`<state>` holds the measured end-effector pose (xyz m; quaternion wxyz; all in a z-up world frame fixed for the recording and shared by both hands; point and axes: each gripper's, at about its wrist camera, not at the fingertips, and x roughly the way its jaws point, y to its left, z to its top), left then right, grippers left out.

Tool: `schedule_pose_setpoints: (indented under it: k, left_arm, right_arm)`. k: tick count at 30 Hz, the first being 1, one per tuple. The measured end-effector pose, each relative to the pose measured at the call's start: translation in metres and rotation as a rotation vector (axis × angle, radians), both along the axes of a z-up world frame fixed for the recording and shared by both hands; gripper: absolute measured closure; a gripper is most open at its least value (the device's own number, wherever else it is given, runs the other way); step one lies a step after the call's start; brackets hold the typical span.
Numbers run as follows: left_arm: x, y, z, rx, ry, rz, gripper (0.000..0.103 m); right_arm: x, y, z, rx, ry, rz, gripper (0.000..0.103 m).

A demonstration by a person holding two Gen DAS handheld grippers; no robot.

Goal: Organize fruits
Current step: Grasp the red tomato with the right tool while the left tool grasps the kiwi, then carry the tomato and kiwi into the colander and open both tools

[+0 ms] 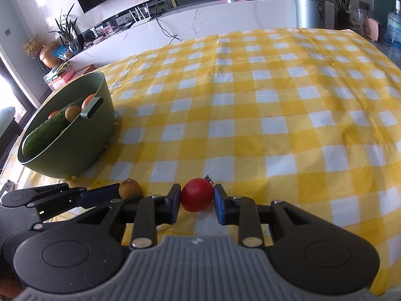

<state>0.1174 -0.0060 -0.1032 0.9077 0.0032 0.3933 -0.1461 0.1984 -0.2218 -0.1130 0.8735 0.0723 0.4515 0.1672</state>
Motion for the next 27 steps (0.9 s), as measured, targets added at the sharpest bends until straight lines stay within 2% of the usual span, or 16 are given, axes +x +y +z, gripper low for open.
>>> schedule_pose_setpoints:
  k: [5, 15, 27]
  left_arm:
    - [0.000, -0.002, 0.000, 0.010, -0.009, -0.003, 0.076]
    - [-0.004, 0.001, 0.006, 0.010, -0.014, 0.017, 0.076]
    - [-0.019, 0.012, 0.035, -0.041, 0.002, 0.052, 0.076]
  right_arm:
    - [0.001, -0.001, -0.002, 0.005, 0.005, 0.003, 0.078]
    - [0.000, 0.000, -0.001, 0.010, 0.001, 0.003, 0.078]
    - [-0.010, -0.004, 0.012, 0.061, -0.050, 0.020, 0.078]
